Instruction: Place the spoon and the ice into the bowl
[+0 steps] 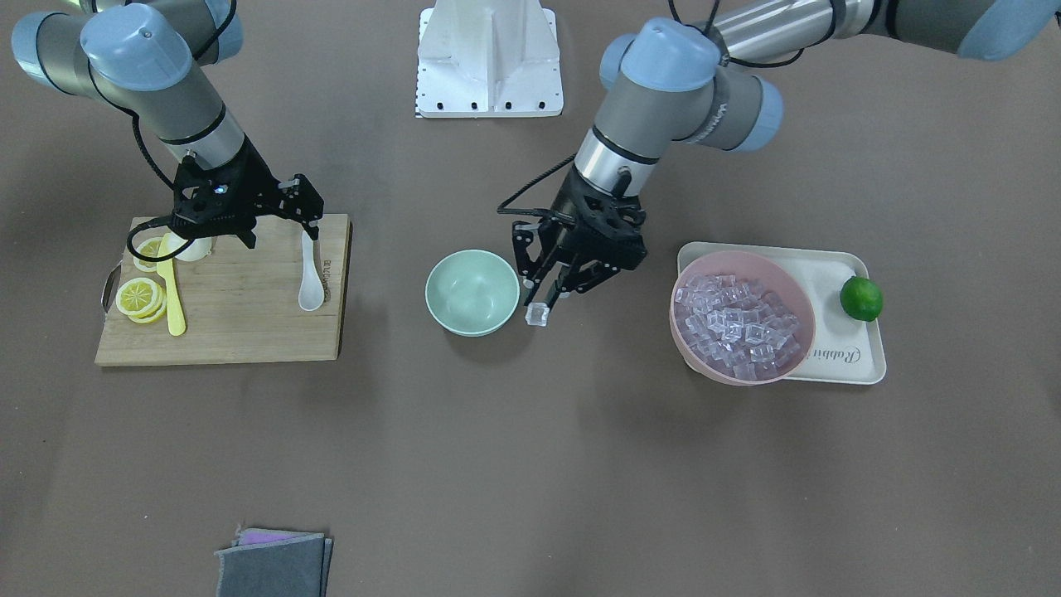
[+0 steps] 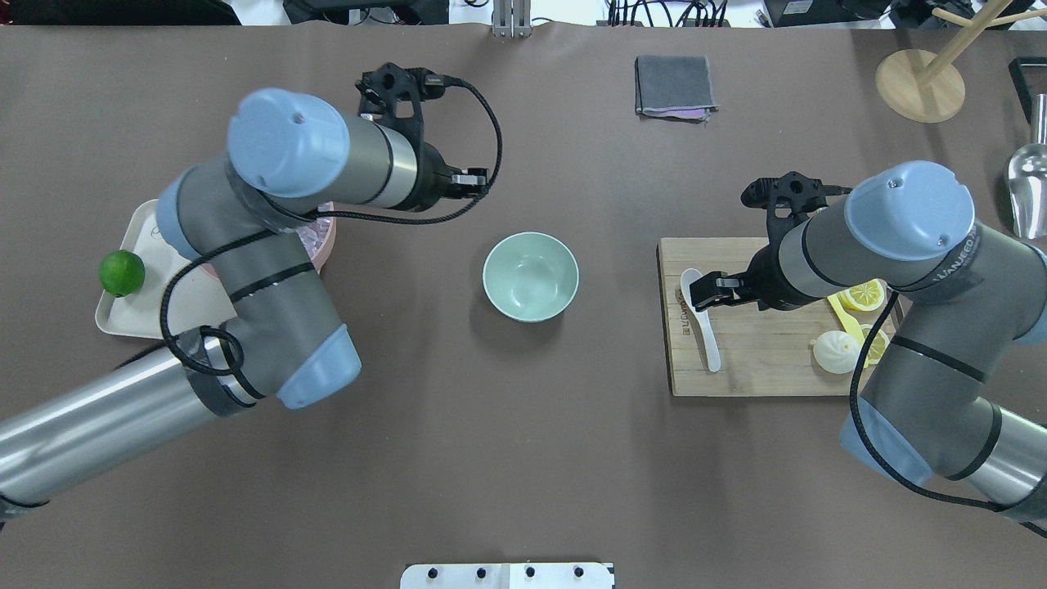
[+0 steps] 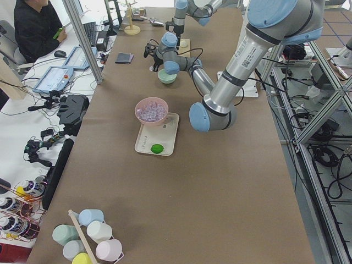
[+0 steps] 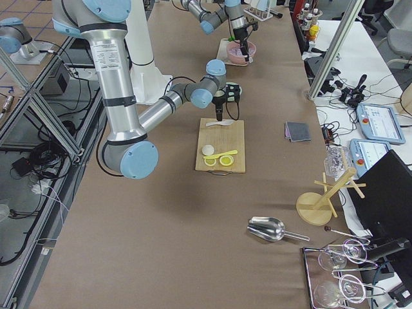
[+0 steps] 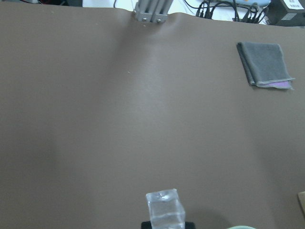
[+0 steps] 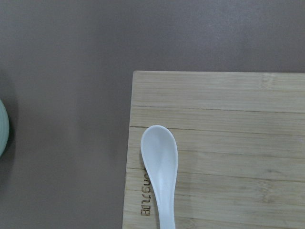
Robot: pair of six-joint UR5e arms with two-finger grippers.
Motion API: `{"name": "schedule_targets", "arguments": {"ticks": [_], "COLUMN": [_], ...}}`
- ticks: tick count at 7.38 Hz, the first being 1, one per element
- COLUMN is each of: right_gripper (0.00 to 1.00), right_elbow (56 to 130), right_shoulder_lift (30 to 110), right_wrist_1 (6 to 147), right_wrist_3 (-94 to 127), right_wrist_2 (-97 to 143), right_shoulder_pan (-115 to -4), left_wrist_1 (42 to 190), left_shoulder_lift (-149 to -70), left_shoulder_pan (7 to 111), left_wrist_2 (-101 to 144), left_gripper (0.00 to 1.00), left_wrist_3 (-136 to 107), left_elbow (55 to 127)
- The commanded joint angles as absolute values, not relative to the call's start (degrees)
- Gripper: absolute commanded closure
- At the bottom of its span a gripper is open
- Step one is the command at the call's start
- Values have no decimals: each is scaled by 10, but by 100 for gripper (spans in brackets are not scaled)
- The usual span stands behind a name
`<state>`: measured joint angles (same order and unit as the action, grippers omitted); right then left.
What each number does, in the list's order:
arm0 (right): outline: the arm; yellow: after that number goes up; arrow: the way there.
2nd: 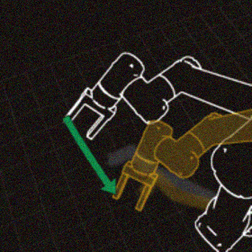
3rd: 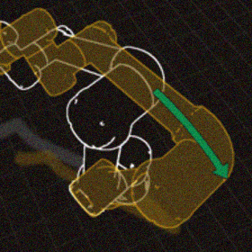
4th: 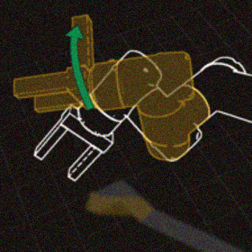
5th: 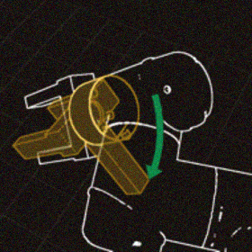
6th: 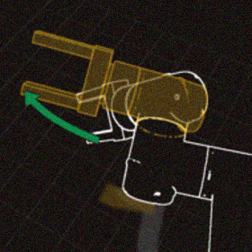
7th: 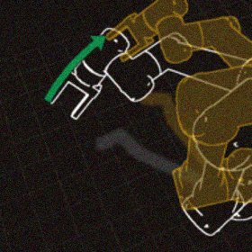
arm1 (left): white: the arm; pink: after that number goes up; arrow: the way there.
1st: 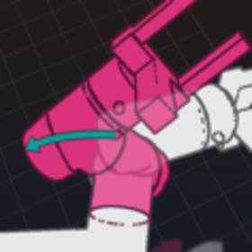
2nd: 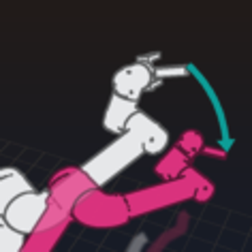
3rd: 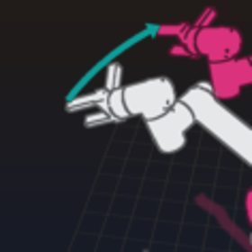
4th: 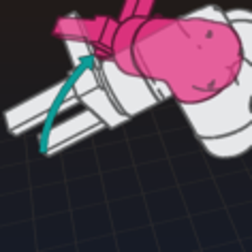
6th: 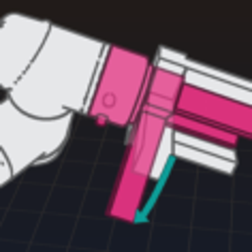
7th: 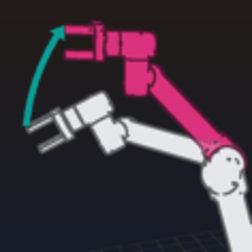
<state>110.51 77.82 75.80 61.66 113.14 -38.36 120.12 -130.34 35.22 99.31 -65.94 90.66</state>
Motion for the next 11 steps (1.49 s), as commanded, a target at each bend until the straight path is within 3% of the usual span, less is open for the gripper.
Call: {"name": "schedule_targets", "arguments": {"ticks": [1, 6, 7, 9, 11], "right_gripper": [22, 33, 46, 95, 100], "right_elbow": [1085, 1035, 1034, 1033, 1034], "right_shoulder_lift": [776, 744, 744, 745, 744], "right_wrist_1": [758, 751, 751, 751, 751], "right_wrist_3": [616, 602, 602, 600, 601], "right_wrist_2": [1120, 1090, 1089, 1089, 1090], "right_shoulder_pan": [-371, -339, -339, -340, -340], "left_wrist_1": [1261, 1264, 1264, 1264, 1265], "left_shoulder_lift": [-1323, -1343, -1343, -1343, -1343], "left_shoulder_pan": [291, 265, 263, 252, 251], "left_wrist_2": [919, 906, 906, 885, 885], "left_gripper": [100, 100, 100, 100, 100], "left_wrist_3": [-690, -691, -691, -691, -690], "left_elbow": [850, 834, 834, 833, 823]}}
